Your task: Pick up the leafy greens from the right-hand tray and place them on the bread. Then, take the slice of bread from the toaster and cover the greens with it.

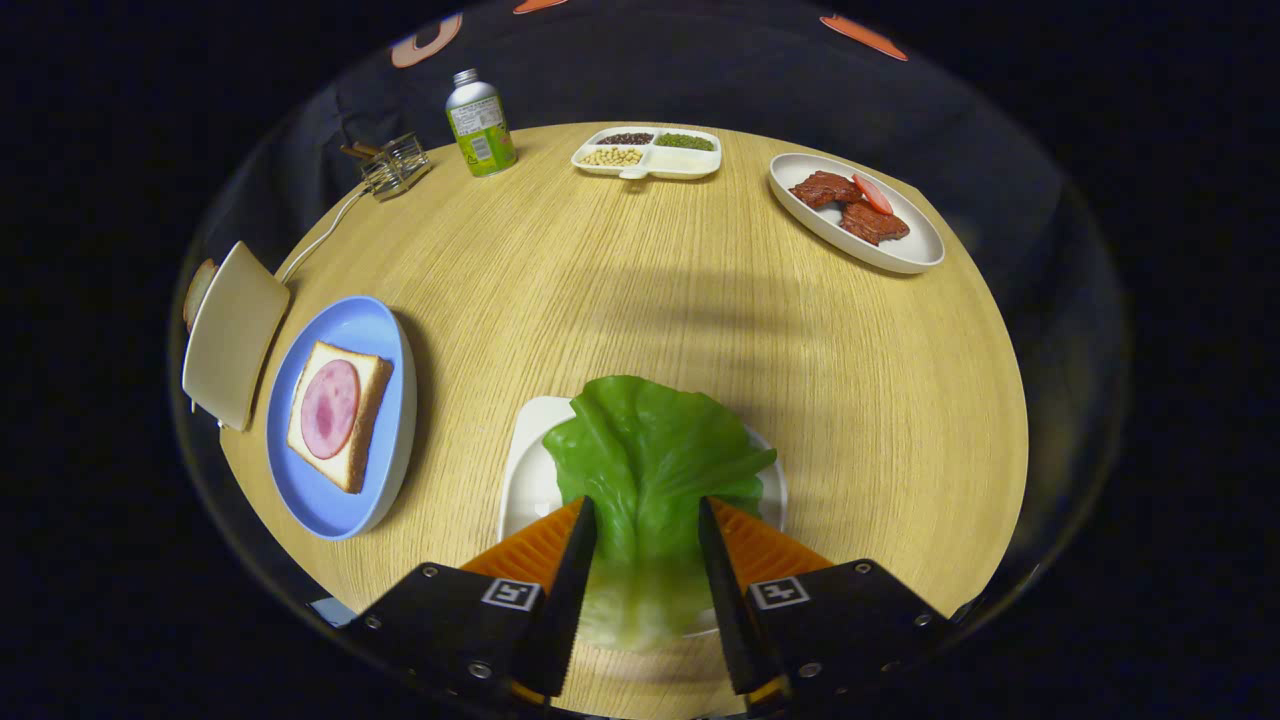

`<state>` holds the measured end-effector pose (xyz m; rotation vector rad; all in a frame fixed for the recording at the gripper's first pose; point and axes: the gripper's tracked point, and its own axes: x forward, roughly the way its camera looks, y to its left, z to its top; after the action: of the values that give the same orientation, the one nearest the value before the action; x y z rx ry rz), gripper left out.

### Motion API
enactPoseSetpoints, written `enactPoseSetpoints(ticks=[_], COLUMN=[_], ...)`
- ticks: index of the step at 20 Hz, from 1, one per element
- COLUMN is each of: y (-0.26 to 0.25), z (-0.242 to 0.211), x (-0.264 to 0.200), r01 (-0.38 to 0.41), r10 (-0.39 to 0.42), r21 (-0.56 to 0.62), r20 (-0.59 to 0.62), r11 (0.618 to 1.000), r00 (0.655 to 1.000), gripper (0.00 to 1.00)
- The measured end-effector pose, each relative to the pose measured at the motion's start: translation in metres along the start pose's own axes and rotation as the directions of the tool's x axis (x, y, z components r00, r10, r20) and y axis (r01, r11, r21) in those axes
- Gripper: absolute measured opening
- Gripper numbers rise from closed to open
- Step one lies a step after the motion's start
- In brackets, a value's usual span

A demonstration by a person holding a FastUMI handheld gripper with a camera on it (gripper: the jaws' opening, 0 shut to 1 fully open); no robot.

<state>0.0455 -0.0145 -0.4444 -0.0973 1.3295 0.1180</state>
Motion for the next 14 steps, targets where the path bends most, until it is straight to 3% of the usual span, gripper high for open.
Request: enactPoseSetpoints(ticks=[1,2,4,6,14], y=[-0.003,-0.004,-0.004,-0.006,0.022], z=[0.001,0.002,0.003,0.002,0.021], x=[0.001,0.001,0.001,0.001,-0.035], r01=[0.011,0.016,0.02,0.026,-0.07], r10=[-0.011,-0.016,-0.022,-0.03,0.05], r21=[0.023,0.046,0.076,0.109,0.17], r20=[0.005,0.008,0.023,0.031,0.119], r11=[1.0,0.999,0.997,0.994,0.983], r00=[1.0,1.0,0.999,0.999,0.992], gripper=[0.53,0.34,0.17,0.08,0.03])
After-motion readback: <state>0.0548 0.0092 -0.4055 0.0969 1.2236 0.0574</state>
